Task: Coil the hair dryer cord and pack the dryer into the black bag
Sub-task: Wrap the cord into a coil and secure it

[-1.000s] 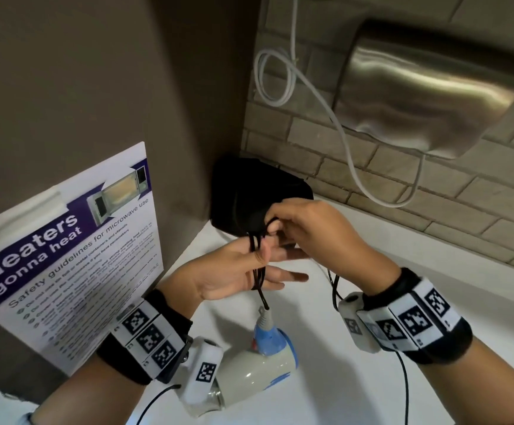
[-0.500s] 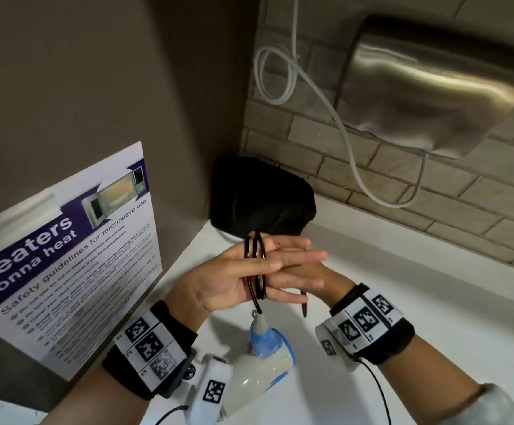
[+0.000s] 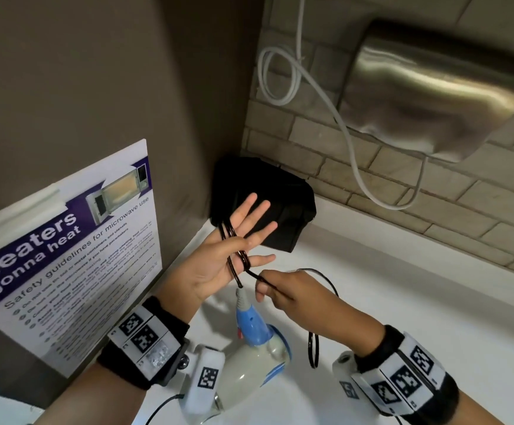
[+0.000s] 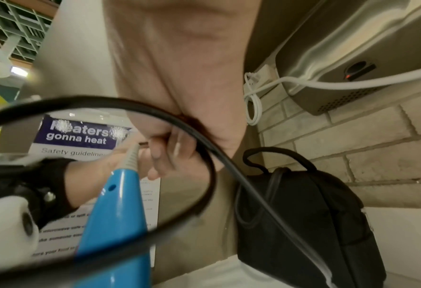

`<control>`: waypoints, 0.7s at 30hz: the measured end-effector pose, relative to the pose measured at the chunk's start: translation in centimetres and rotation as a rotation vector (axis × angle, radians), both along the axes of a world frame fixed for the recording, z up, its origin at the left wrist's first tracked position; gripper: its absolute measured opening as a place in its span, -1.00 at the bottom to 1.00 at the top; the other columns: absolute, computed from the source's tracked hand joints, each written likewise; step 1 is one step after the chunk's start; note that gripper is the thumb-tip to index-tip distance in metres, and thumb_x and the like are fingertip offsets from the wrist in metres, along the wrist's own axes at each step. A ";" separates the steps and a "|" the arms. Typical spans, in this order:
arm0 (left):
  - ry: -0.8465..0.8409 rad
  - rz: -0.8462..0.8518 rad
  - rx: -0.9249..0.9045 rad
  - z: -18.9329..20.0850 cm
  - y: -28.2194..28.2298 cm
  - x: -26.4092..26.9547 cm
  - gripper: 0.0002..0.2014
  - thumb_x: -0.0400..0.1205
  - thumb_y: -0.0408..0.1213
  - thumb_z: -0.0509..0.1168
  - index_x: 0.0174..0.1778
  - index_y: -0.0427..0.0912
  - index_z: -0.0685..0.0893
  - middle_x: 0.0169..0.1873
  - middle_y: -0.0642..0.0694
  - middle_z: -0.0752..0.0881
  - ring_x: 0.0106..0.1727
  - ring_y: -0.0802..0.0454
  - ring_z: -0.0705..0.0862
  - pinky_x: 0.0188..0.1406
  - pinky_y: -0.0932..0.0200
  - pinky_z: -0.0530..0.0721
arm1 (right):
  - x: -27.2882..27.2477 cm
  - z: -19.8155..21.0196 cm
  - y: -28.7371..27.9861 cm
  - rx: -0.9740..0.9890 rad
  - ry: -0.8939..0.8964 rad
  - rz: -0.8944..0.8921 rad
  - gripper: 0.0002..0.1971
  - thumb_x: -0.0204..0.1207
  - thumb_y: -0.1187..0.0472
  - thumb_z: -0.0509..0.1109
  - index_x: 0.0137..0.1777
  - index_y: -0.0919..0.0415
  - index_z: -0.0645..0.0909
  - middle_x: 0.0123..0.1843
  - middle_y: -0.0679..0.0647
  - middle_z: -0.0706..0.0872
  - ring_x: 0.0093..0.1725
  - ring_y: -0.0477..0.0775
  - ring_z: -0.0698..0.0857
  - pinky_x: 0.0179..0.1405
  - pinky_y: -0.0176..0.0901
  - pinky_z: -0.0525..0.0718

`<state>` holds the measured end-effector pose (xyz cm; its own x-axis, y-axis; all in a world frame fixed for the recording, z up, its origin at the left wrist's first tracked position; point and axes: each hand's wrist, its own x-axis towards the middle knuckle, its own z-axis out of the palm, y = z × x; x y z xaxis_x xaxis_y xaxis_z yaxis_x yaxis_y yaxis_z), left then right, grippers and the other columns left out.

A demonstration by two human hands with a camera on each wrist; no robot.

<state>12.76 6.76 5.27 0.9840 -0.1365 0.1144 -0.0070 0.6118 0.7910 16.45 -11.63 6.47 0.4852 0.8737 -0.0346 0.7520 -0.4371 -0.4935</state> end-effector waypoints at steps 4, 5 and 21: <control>0.012 0.038 0.091 -0.2 0.7 0.1 -0.31 0.69 -0.61 -0.02 0.61 0.21 0.19 0.58 0.10 0.37 0.52 -0.14 0.46 0.43 -0.36 0.43 | -0.9 2.5 -0.7 -0.025 0.007 0.036 -0.76 0.67 0.33 0.18 -0.18 0.00 0.46 -0.34 -0.59 0.55 -0.31 -0.38 0.55 -0.31 -0.55 0.37; 0.011 0.034 0.100 -0.2 0.9 0.0 -0.31 0.69 -0.60 -0.01 0.61 0.22 0.18 0.58 0.09 0.38 0.51 -0.17 0.48 0.45 -0.37 0.41 | -0.9 3.2 -1.0 -0.008 0.033 0.032 -0.75 0.68 0.31 0.18 -0.19 -0.01 0.45 -0.38 -0.49 0.56 -0.34 -0.31 0.54 -0.31 -0.51 0.38; -0.036 -0.324 0.198 -0.1 -0.6 -1.7 -0.37 0.58 -0.06 0.28 0.57 -0.09 0.29 0.55 -0.22 0.42 0.42 -0.47 0.50 0.50 -0.30 0.33 | 3.2 7.2 2.7 0.158 -0.242 0.007 -0.85 0.51 0.23 0.29 -0.14 0.02 0.68 -0.26 -0.14 0.70 -0.27 -0.15 0.68 -0.29 0.06 0.72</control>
<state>11.06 6.13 5.19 0.8820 -0.4629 0.0879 0.1323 0.4224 0.8967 19.69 -8.93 13.71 0.4565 0.8626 0.2182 0.8589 -0.3633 -0.3609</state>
